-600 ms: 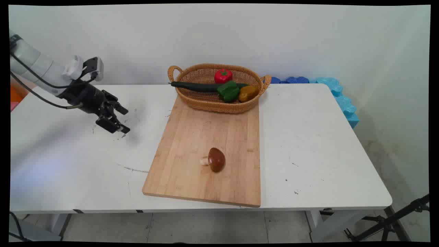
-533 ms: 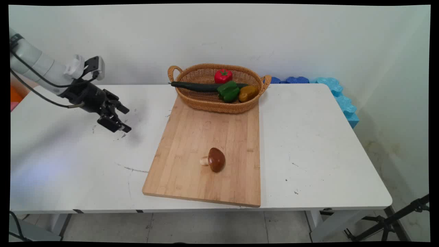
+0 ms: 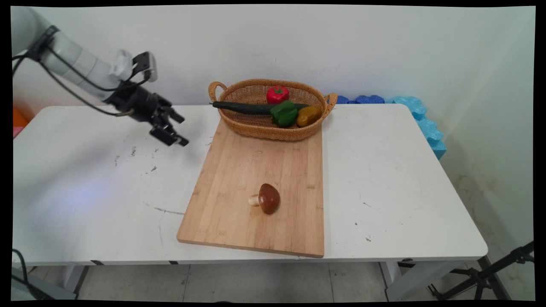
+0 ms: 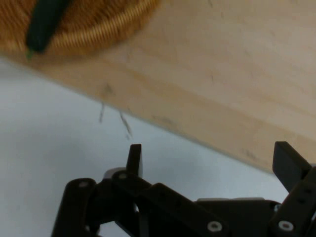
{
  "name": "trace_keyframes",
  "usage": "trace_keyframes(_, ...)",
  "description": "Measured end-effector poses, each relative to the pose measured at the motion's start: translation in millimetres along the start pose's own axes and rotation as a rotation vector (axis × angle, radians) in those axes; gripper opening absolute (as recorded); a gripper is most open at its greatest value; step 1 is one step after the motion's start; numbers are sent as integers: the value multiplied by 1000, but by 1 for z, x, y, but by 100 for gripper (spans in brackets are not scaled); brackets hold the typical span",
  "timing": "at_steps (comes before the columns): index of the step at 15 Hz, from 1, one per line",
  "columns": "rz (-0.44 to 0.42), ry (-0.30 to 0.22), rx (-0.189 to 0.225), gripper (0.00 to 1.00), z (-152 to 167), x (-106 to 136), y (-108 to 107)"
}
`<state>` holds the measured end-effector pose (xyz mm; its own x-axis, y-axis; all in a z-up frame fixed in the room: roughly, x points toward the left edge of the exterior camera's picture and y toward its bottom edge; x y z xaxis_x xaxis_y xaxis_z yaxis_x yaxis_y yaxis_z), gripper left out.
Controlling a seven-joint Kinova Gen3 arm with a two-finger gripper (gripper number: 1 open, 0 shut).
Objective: Pick up the cucumber from the vegetable basket
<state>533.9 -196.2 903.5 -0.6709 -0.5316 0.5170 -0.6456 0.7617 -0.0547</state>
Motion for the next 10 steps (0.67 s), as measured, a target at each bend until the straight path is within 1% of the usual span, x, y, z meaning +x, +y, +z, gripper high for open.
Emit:
trace_keyframes(3,44,34,19,100,14,33,-10)
trace_keyframes(7,107,68,54,100,37,75,-26)
trace_keyframes(10,144,82,76,100,55,99,-35)
